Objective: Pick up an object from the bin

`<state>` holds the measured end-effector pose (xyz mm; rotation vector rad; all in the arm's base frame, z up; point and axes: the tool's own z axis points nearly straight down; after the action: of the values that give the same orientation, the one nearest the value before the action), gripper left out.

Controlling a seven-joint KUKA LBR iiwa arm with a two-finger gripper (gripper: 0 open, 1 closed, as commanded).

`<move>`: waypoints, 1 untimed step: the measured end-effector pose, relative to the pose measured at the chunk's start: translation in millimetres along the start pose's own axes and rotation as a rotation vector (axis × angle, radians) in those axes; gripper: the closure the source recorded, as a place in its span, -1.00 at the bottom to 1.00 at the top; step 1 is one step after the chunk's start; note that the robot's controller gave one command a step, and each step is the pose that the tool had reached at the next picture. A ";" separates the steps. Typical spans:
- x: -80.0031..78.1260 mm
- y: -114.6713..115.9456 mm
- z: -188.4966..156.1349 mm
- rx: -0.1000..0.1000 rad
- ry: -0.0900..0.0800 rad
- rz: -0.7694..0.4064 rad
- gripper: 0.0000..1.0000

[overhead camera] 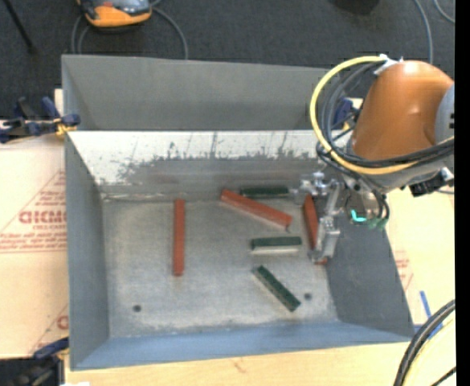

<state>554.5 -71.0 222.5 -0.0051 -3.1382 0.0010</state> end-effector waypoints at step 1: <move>-1.5 0.1 -4.5 0.001 -0.008 -0.002 -1.00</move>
Offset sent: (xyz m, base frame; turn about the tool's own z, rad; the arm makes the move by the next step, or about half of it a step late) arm -0.0077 -0.0169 -0.1321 0.0548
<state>556.0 -70.9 226.9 -0.0021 -3.1461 0.0030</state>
